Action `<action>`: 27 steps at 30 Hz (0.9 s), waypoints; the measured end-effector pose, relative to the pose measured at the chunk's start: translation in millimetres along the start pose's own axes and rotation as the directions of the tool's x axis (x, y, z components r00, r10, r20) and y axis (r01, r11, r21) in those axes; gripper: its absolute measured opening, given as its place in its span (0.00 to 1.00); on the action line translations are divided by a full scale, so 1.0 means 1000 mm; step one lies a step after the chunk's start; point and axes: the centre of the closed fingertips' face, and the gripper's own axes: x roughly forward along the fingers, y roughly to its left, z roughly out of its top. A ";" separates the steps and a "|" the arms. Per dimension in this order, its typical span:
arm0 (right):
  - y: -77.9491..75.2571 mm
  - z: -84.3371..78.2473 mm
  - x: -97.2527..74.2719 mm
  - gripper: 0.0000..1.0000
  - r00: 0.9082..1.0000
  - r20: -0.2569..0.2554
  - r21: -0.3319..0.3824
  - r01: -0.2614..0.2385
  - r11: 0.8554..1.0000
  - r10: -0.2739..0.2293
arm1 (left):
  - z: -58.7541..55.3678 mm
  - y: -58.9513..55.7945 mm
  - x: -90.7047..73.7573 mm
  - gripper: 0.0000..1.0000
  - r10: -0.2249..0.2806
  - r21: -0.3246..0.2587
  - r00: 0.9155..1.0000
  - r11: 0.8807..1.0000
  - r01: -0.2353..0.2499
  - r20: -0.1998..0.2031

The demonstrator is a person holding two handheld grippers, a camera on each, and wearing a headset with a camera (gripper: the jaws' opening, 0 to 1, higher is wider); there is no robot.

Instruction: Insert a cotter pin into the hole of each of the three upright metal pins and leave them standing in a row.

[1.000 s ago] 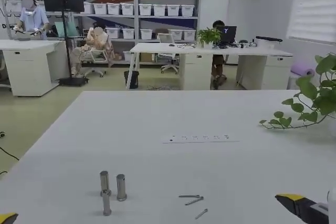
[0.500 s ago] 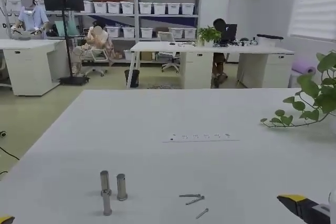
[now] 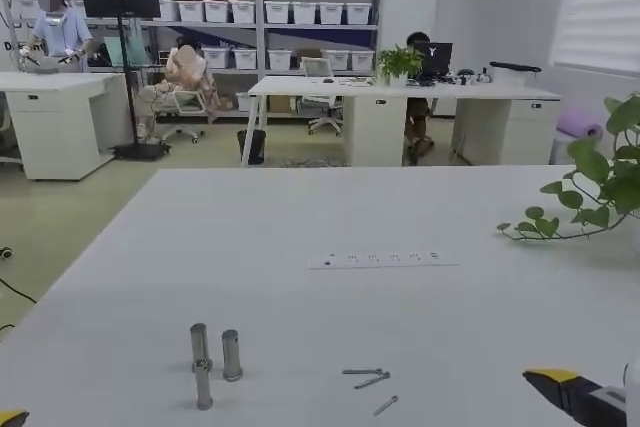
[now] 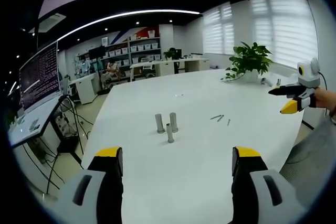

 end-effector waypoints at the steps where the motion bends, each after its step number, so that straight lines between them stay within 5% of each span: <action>1: 0.000 0.000 0.000 0.97 1.000 0.000 0.001 0.000 1.000 0.000 | 0.000 0.000 0.000 0.85 0.001 0.001 1.000 1.000 -0.001 0.000; 27: -0.001 0.000 0.000 0.92 1.000 0.007 0.003 -0.008 1.000 0.008 | -0.003 0.005 0.007 0.68 0.005 -0.005 1.000 1.000 -0.005 0.005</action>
